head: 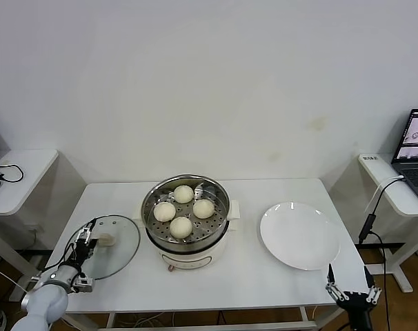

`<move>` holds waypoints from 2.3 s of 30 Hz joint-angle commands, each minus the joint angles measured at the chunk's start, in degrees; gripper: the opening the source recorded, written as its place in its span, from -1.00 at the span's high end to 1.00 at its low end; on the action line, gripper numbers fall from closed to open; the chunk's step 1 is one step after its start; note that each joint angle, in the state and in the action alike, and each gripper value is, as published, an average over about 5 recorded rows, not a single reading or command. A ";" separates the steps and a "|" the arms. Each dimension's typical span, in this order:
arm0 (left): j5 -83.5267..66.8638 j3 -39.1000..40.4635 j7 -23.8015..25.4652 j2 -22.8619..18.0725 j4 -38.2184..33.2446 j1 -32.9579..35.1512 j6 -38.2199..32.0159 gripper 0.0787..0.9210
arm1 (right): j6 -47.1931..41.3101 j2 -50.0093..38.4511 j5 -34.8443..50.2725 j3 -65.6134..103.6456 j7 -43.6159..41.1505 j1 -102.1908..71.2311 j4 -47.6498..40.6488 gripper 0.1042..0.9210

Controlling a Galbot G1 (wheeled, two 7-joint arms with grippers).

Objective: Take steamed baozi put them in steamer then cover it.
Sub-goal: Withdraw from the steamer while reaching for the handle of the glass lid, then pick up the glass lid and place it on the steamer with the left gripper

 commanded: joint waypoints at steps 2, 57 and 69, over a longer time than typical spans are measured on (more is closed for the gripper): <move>-0.40 0.93 0.21 0.09 2.08 -2.53 -0.01 -0.77 | 0.08 0.13 -0.22 -0.01 0.06 -0.11 -0.24 -0.76; -9.06 -13.97 7.06 1.99 -24.93 12.88 12.21 0.82 | 0.46 -2.94 -2.27 -4.13 -0.31 1.06 -0.44 -0.76; -17.03 -18.86 13.76 1.83 -42.14 18.63 21.53 0.82 | 0.64 -5.11 -4.19 -6.17 -0.35 2.16 -1.11 -0.76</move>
